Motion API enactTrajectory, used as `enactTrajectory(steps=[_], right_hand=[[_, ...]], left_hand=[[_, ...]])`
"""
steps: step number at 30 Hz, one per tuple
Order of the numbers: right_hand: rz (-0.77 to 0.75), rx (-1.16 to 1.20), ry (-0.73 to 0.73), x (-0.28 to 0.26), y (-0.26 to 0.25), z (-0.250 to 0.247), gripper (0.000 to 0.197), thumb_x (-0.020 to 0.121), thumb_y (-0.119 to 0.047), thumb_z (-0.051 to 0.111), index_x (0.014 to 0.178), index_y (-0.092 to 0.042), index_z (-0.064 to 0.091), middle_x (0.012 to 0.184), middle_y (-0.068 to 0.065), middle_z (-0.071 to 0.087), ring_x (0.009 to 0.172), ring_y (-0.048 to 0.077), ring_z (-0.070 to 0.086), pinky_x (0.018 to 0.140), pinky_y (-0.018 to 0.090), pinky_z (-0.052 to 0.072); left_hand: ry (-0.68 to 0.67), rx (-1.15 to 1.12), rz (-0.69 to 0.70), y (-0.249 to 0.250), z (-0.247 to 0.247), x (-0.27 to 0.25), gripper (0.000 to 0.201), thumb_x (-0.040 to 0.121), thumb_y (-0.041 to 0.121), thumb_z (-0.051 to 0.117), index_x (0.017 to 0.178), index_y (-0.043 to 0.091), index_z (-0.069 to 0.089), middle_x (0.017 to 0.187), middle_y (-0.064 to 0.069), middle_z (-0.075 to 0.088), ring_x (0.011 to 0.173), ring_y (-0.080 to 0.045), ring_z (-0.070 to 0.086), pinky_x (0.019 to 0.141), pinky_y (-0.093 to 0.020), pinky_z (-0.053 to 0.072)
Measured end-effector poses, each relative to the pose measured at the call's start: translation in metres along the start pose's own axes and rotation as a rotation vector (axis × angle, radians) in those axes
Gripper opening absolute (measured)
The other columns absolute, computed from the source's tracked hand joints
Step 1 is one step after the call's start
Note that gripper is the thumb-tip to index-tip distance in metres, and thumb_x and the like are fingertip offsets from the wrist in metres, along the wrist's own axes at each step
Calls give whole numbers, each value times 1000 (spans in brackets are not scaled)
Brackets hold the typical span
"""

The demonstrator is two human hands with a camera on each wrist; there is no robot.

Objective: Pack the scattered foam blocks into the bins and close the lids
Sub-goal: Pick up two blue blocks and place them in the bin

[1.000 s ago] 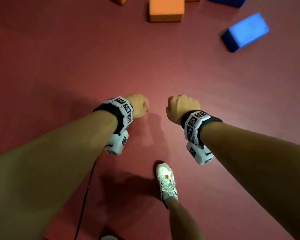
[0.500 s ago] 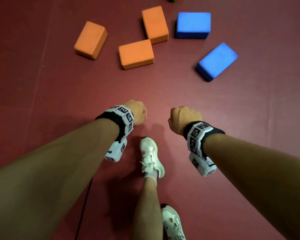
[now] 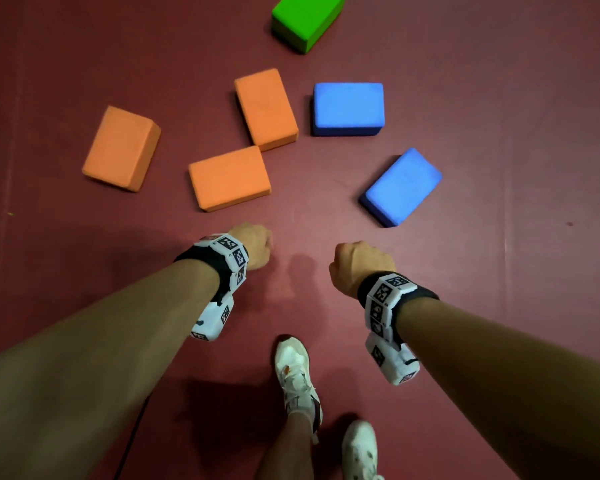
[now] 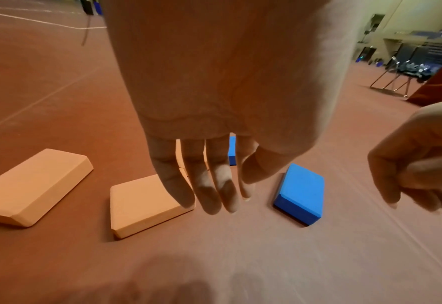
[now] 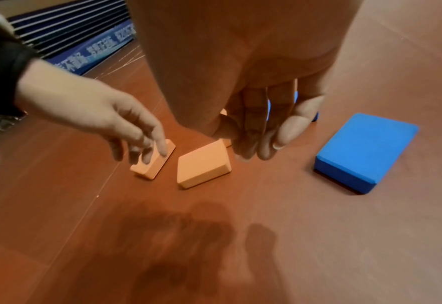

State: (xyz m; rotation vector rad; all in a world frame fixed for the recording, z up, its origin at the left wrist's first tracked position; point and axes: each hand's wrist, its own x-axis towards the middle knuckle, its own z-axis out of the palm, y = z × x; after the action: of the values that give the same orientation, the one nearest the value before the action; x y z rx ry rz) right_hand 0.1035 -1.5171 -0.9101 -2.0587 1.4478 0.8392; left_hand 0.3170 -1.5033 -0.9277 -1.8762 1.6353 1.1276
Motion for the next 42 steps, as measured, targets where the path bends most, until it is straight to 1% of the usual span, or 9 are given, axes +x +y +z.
enactTrajectory(steps=[5, 11, 17, 21, 28, 31, 36, 39, 42], right_hand=[[68, 50, 13, 48, 57, -40, 34, 96, -36, 44, 116, -14, 59, 118, 13, 62, 103, 37, 62, 73, 35, 42], [128, 144, -38, 115, 138, -77, 32, 95, -36, 45, 115, -17, 61, 120, 10, 62, 104, 34, 62, 75, 35, 42], [112, 229, -24, 185, 213, -105, 41, 99, -44, 39, 121, -16, 58, 126, 10, 58, 113, 33, 58, 86, 38, 44], [136, 238, -36, 225, 259, -110, 50, 97, -52, 46, 129, -14, 51, 131, 10, 51, 121, 34, 50, 88, 42, 44], [278, 276, -81, 314, 283, -56, 77, 83, -59, 67, 136, -11, 39, 141, 12, 35, 127, 37, 39, 91, 48, 45], [313, 264, -68, 361, 278, -22, 96, 73, -61, 76, 142, -14, 30, 146, 10, 26, 131, 36, 33, 95, 51, 43], [404, 287, -3, 433, 275, 7, 133, 64, -55, 86, 157, -14, 0, 160, 18, 11, 144, 37, 20, 108, 62, 30], [447, 305, -33, 450, 293, 12, 133, 67, -55, 84, 157, -11, -4, 155, 19, 25, 143, 37, 24, 111, 65, 25], [396, 280, -131, 452, 307, 22, 132, 63, -64, 82, 155, -12, 3, 147, 16, 35, 137, 36, 35, 106, 63, 32]], left_hand=[[-53, 137, 0, 28, -43, 49, 28, 94, 20, 47, 114, 25, 65, 121, 0, 63, 109, -22, 60, 91, -32, 49], [-88, 143, 32, 105, -109, 129, 21, 92, 25, 53, 108, 30, 65, 111, 4, 64, 98, -20, 63, 76, -27, 47], [-45, 159, 83, 179, -167, 240, 21, 91, 35, 62, 107, 23, 67, 110, 3, 68, 104, -20, 62, 87, -28, 46], [38, 129, 70, 209, -177, 316, 43, 84, 42, 70, 120, 21, 61, 116, -7, 64, 111, -27, 59, 97, -35, 46], [65, 327, 38, 199, -171, 424, 109, 56, 54, 88, 144, 17, 35, 136, -21, 39, 124, -42, 46, 105, -51, 40], [171, 408, 60, 179, -172, 480, 132, 48, 54, 92, 151, 19, 18, 143, -23, 29, 123, -48, 41, 107, -54, 37], [254, 331, 60, 154, -163, 547, 140, 43, 56, 93, 151, 32, 8, 145, -24, 27, 124, -49, 40, 107, -55, 35], [225, 336, 15, 143, -153, 569, 141, 43, 59, 92, 152, 26, 7, 144, -22, 31, 129, -45, 37, 109, -55, 33], [229, 407, 30, 128, -151, 580, 146, 38, 64, 90, 152, 22, 9, 146, -18, 26, 132, -42, 33, 109, -58, 31]])
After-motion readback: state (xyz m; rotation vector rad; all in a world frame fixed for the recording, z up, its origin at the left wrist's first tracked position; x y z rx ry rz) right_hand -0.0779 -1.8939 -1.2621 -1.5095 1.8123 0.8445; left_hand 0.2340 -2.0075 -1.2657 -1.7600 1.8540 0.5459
